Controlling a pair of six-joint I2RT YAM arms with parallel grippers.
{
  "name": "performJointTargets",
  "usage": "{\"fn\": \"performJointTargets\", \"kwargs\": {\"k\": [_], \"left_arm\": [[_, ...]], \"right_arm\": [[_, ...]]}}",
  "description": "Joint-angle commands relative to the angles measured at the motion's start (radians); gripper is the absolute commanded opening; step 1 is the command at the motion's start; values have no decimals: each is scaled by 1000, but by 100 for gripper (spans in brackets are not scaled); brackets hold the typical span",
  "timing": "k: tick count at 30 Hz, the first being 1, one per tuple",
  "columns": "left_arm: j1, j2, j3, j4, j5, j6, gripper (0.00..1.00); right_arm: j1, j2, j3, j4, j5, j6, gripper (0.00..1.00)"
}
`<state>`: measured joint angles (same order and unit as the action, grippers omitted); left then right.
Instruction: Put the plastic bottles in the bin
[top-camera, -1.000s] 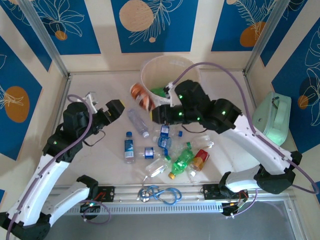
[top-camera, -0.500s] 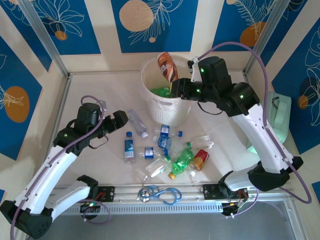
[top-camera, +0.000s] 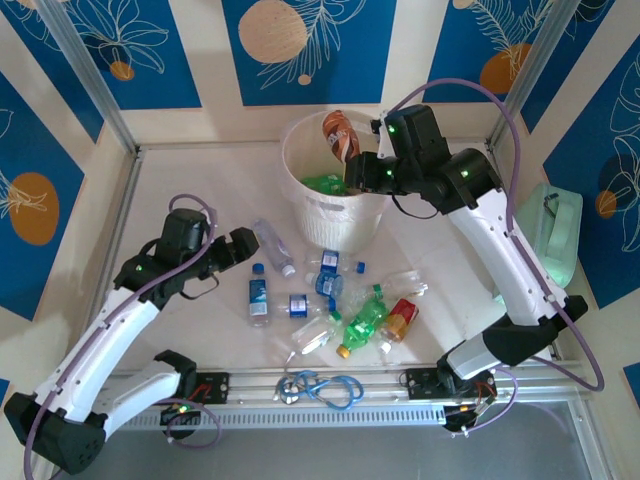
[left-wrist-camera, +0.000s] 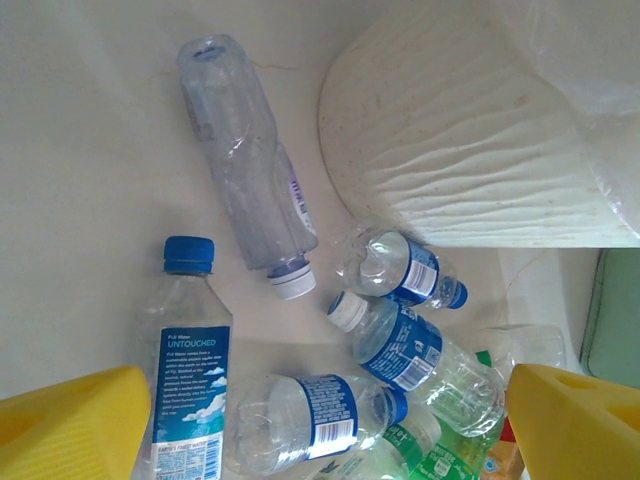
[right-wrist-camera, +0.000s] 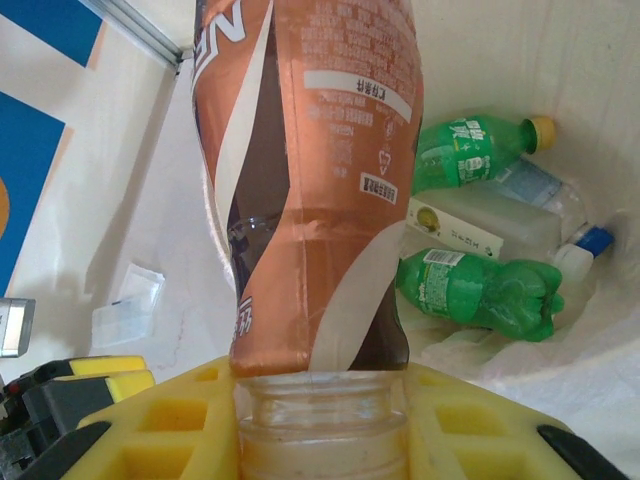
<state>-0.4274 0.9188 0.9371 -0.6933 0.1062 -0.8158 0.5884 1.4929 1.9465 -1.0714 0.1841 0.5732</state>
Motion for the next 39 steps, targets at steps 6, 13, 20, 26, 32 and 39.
{"fn": "performJointTargets", "kwargs": {"k": [6,13,20,26,32,39], "left_arm": [[9,-10,-23,-17,22,1,90],[11,-34,-31,-97,-43,-5,94],[12,-56,-1,-202,-136,1,97],[11,-77,6,-276,-173,4,96],[12,-108,-14,-365,-192,2,92],[12,-72,-96,-334,-139,-26,87]], "right_arm": [[-17,43,14,-26,59,-32,30],[-25,77,36,-46,79,-27,69],[-3,58,174,-87,51,-29,72],[152,-44,126,-20,42,-52,71],[371,-152,-51,57,116,-16,70],[509,-246,-314,131,159,100,68]]}}
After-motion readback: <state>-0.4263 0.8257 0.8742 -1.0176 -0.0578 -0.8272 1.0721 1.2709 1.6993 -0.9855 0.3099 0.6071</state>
